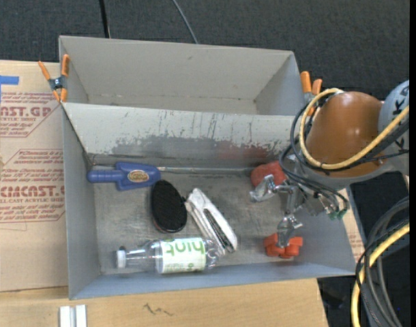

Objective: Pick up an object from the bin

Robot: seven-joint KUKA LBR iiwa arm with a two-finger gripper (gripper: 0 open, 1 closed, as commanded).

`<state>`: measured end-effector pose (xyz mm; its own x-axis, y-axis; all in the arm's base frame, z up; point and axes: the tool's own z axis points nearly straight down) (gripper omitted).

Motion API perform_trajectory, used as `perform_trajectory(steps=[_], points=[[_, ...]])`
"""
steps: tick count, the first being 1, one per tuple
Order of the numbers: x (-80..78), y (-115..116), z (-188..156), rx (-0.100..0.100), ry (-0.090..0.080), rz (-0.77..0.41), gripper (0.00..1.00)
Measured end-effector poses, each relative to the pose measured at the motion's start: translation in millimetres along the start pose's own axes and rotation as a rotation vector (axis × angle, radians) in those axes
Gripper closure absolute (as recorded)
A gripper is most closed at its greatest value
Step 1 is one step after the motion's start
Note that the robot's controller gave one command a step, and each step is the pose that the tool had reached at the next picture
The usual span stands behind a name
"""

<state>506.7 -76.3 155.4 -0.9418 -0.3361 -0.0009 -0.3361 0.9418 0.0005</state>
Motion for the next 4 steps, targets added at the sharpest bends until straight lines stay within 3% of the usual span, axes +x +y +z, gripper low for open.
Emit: perform_trajectory(steps=[1, 2, 3, 4], points=[[8.6, -11, 25, 0.004, -0.008, -0.131, 0.00], [30.1, -30, 60, -0.003, 0.002, -0.430, 0.00], [31.9, -31, 76, 0.012, -0.010, -0.414, 1.00], [31.9, -31, 76, 0.013, -0.010, -0.414, 1.00]])
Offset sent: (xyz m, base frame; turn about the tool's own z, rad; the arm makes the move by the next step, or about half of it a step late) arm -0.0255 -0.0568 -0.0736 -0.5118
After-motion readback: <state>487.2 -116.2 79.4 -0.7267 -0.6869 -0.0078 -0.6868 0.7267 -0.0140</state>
